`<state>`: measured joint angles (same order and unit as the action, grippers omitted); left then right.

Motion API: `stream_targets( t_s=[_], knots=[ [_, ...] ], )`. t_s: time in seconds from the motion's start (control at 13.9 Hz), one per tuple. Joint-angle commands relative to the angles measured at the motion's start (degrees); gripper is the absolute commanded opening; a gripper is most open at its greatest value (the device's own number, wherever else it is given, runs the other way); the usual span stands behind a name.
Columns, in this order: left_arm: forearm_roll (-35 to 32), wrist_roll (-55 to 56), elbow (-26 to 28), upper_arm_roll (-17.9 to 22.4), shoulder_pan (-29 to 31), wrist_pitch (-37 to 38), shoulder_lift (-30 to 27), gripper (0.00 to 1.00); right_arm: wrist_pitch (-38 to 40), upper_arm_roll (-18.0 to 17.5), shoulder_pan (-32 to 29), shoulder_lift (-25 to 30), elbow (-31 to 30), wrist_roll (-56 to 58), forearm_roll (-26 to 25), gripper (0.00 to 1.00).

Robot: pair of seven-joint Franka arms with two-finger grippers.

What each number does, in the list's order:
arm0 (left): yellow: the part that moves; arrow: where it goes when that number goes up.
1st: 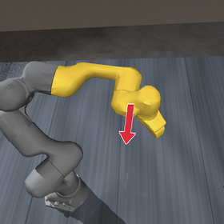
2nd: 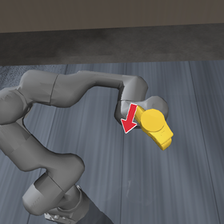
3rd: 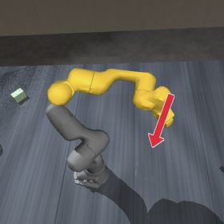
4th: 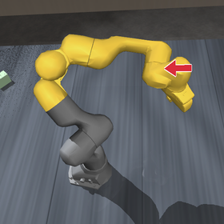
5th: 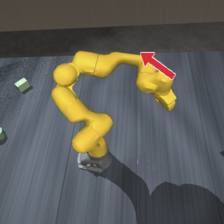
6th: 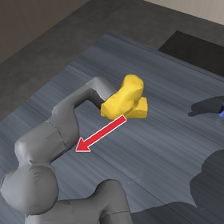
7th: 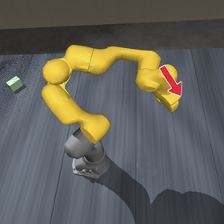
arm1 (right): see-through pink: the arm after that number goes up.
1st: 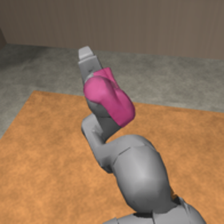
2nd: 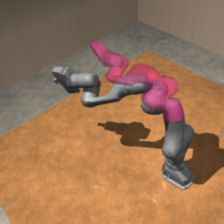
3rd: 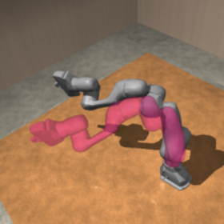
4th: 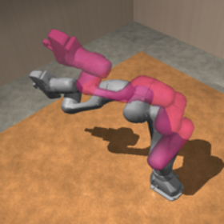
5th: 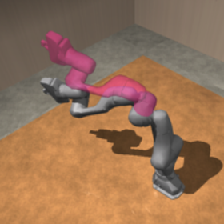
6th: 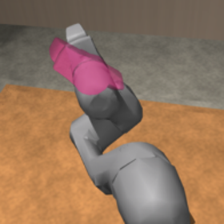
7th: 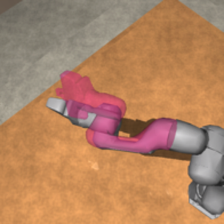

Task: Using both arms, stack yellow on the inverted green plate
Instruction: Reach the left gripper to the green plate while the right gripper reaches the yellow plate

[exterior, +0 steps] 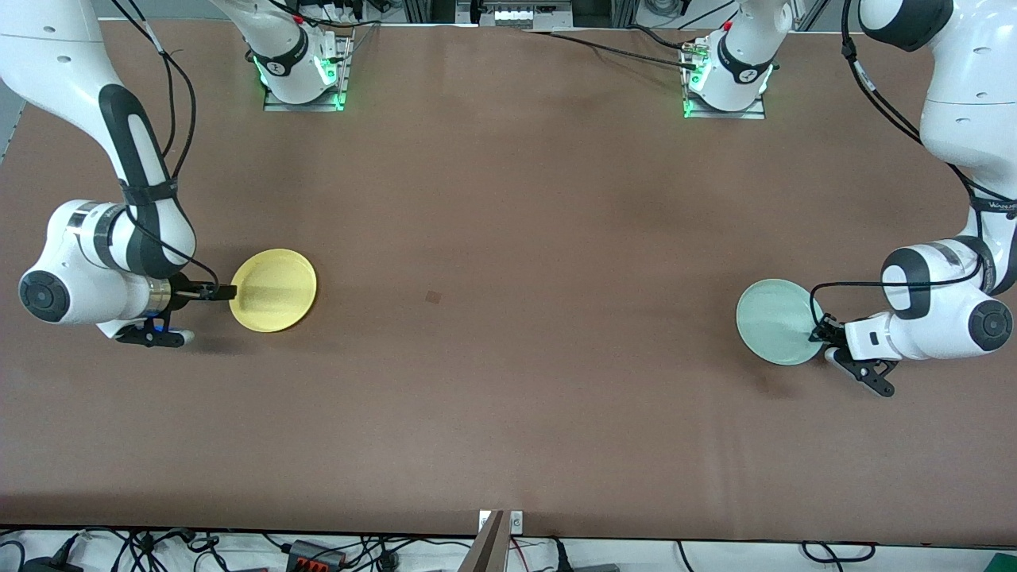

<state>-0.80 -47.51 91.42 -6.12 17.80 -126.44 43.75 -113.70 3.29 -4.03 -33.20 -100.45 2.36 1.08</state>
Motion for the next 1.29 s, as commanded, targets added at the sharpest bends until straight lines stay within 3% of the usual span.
stream_targets(
  t_s=[0.0,0.14,0.36,0.5,0.65,1.0,1.22],
  knots=[
    [1.24,-1.98,-0.54,-0.38,0.21,1.2,-0.33,0.01,-0.2,-0.48,-0.97,-1.16,0.35,-0.25,1.9,0.96],
    [1.24,-2.06,-1.67,-1.34,0.21,1.2,-1.03,0.01,-0.12,-0.48,-0.98,-2.65,0.26,0.19,4.63,0.92],
    [0.28,-1.62,-2.12,-3.27,-0.83,1.38,-5.24,0.01,0.24,-0.48,-0.98,-3.19,0.26,0.28,4.64,0.8],
    [-1.39,-1.1,-2.21,-3.02,-3.98,1.2,-7.62,0.01,0.41,-0.48,-1.06,-3.8,0.26,0.54,4.64,0.78],
    [-8.04,3.96,-6.23,-3.19,-6.89,1.46,-7.89,0.01,0.41,-0.48,-1.24,-3.89,0.35,0.81,4.64,0.71],
    [-26.33,24.44,-7.13,-3.28,-19.36,7.86,-11.49,0.01,1.37,-0.48,-1.15,-3.89,0.26,0.72,4.64,0.27],
    [-32.83,37.46,-8.18,-3.45,-24.21,12.09,-12.11,0.04,1.47,-0.48,-1.24,-3.98,0.26,0.72,4.64,0.27]
  ],
)
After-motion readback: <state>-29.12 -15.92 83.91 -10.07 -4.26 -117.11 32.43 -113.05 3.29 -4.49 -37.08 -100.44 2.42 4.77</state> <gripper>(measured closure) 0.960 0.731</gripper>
